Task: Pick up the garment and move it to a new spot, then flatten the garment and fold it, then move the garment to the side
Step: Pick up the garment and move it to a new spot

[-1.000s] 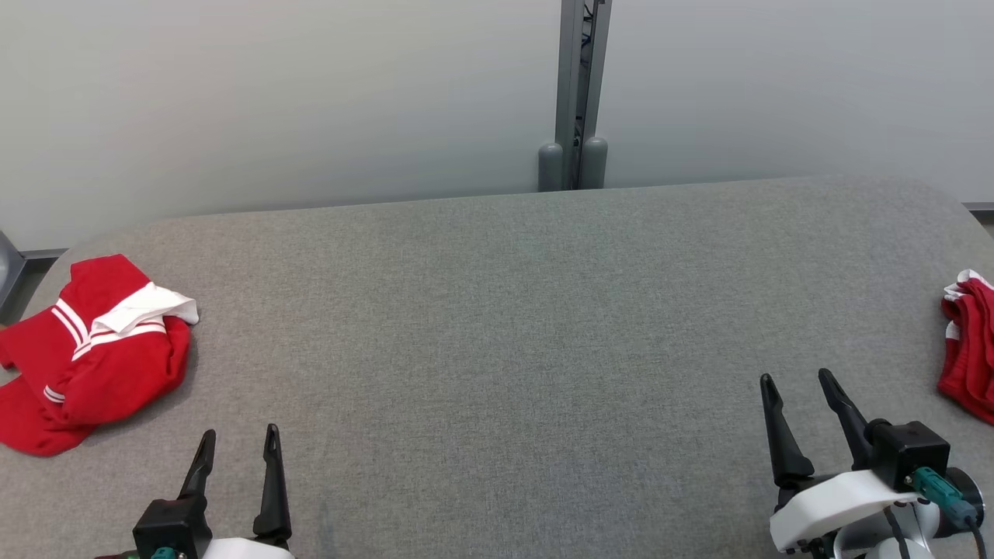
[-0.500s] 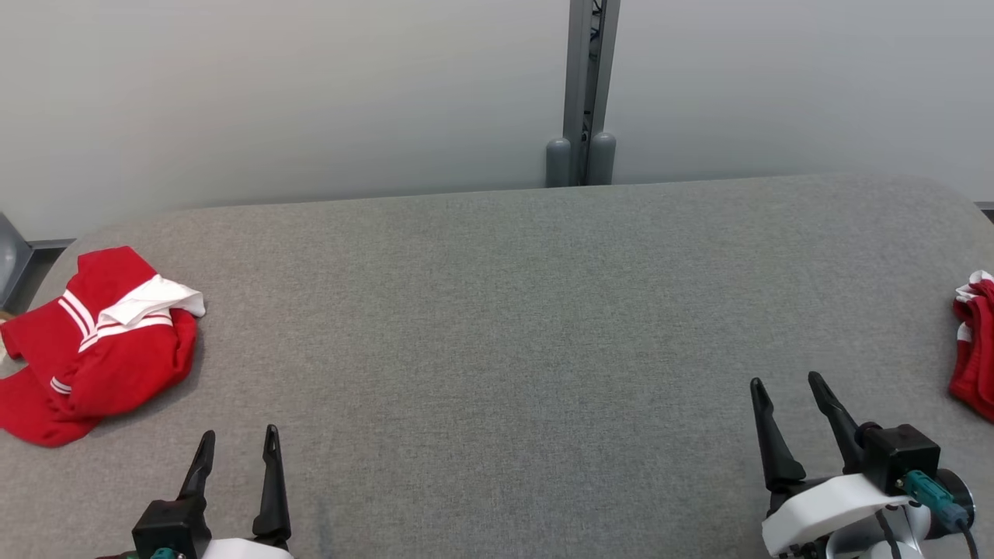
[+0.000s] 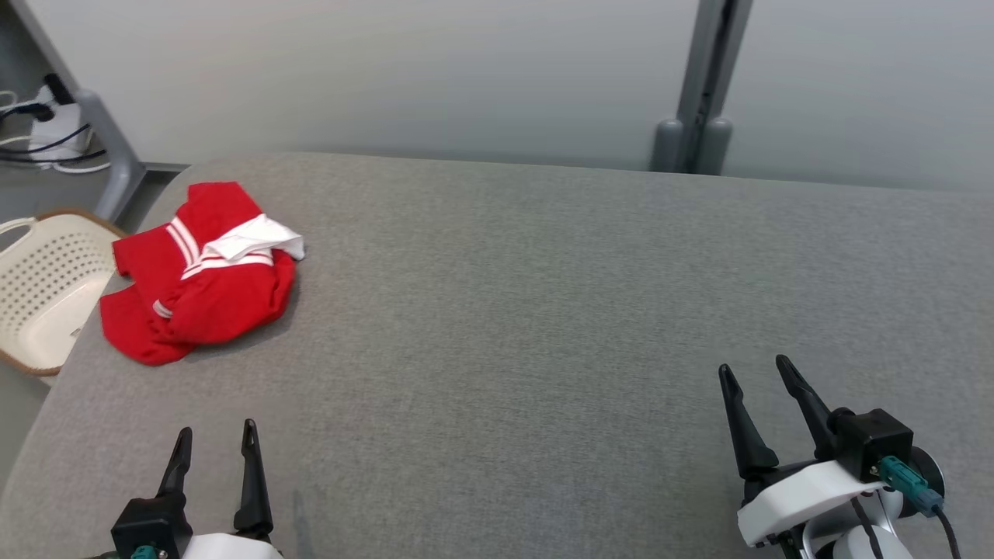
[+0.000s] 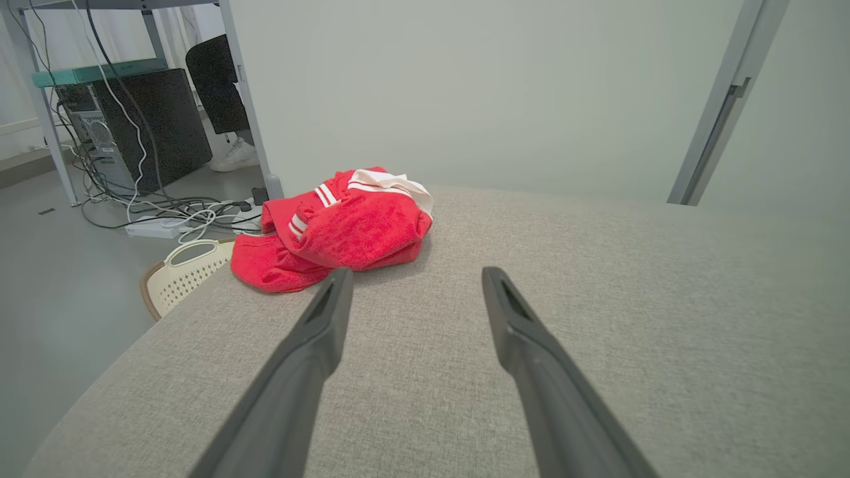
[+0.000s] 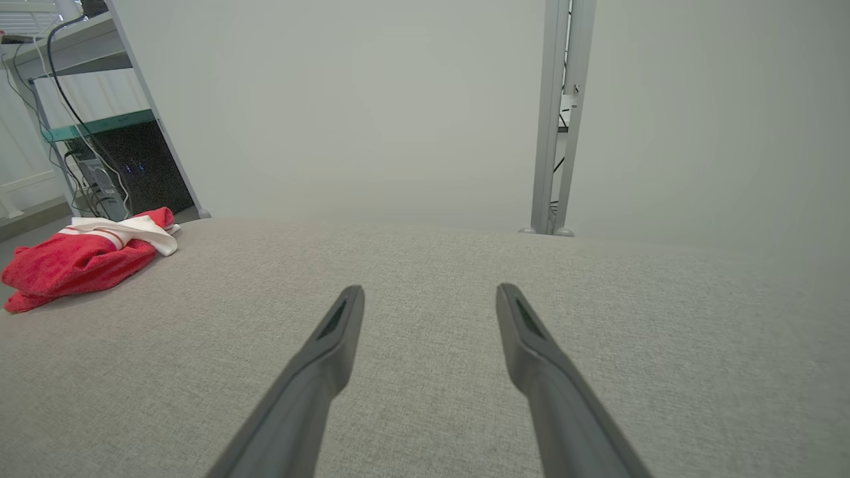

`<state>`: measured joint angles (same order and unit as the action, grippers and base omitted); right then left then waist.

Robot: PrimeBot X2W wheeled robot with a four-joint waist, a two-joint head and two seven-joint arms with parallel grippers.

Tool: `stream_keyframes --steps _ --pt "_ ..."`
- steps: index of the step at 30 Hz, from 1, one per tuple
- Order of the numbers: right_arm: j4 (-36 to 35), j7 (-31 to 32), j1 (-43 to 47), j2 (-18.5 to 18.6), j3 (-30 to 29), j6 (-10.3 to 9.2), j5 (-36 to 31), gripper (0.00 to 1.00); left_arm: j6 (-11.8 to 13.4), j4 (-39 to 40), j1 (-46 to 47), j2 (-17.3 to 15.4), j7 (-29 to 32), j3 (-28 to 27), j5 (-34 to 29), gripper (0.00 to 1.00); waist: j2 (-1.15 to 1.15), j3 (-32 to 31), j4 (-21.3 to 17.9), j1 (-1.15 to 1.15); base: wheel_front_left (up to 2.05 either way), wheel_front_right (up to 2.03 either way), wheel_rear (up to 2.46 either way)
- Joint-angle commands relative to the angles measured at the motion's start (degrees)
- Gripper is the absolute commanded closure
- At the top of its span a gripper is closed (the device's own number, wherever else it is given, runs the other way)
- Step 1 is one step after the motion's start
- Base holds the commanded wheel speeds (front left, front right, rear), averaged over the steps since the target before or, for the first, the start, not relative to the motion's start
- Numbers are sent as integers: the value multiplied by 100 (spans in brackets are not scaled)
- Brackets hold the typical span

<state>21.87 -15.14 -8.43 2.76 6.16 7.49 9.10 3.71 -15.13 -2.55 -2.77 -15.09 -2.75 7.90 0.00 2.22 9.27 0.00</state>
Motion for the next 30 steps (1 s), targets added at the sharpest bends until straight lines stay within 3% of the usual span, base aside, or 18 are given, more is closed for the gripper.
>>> stream_keyframes --steps 1,8,16,25,30 --pt "-9 3 -55 31 37 0 -13 0 31 7 54 -24 -8 -66 -2 0 0 113 450 0 0 0 0" --pt "63 3 -70 31 269 0 12 0 22 26 -79 -23 -8 -235 18 0 0 53 1145 0 0 0 0" --pt "145 3 -14 31 540 0 114 0 -27 4 -242 -20 -8 -475 -29 0 0 -41 1623 0 0 0 0" --pt "189 3 -16 34 696 0 147 0 -66 -56 -343 -23 -8 -643 57 0 0 -53 1727 0 0 0 0" --pt "191 3 -66 32 714 0 96 0 -397 -122 -226 -22 -8 -770 424 0 0 13 1561 0 0 0 0"
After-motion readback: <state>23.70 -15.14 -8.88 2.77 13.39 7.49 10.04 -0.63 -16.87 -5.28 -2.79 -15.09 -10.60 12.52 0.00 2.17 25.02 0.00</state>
